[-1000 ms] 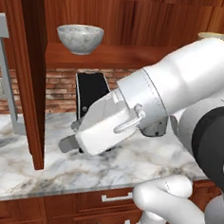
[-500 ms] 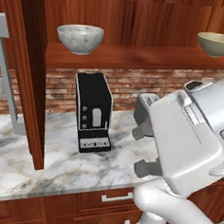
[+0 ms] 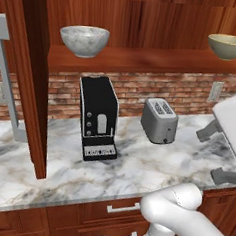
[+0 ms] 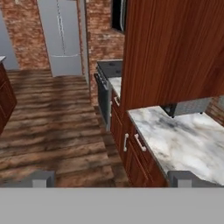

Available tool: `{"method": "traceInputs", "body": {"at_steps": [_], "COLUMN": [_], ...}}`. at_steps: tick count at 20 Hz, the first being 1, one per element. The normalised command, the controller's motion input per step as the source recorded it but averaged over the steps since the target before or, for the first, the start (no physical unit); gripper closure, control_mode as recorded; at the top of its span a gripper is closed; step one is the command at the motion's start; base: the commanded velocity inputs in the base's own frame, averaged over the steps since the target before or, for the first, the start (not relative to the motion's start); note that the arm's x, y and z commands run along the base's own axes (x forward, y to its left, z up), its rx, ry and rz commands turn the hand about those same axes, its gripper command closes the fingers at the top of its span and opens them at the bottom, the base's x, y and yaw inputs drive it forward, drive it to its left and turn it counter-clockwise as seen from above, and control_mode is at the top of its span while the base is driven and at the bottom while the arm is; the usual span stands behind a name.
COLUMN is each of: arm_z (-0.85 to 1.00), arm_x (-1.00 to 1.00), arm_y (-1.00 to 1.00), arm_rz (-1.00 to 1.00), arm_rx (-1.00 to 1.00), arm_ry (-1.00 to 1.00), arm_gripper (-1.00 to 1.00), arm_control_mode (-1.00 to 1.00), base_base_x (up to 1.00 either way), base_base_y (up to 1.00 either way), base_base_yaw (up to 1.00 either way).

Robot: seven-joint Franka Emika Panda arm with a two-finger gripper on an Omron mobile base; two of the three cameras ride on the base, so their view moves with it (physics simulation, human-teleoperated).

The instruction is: Move the bowls from the cabinet to the plates on the dining table.

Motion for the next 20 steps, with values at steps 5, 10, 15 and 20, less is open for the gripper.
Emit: {"method": "traceInputs", "body": {"at_steps": [5,10,15,20], "arm_z": [0.00,0.00,0.00,0.00], "arm_x": [0.12,0.28,0.36,0.39], "arm_y": [-0.26,-0.09,0.00,-0.15], "arm_rz": [-0.04,-0.11,-0.19,-0.18], "arm_rx": [-0.16,-0.24,-0.25,-0.11], "arm_ry": [-0.11,-0.11,-0.10,-0.08], "arm_gripper": [-1.00,-1.00,-1.00,-1.00], "arm_control_mode": [-1.00,-1.00,-1.00,-1.00], "base_base_x": [0.00,0.00,0.00,0.00], "base_base_y": [0.00,0.00,0.00,0.00], "base_base_yaw": [0.00,0.00,0.00,0.00]}}
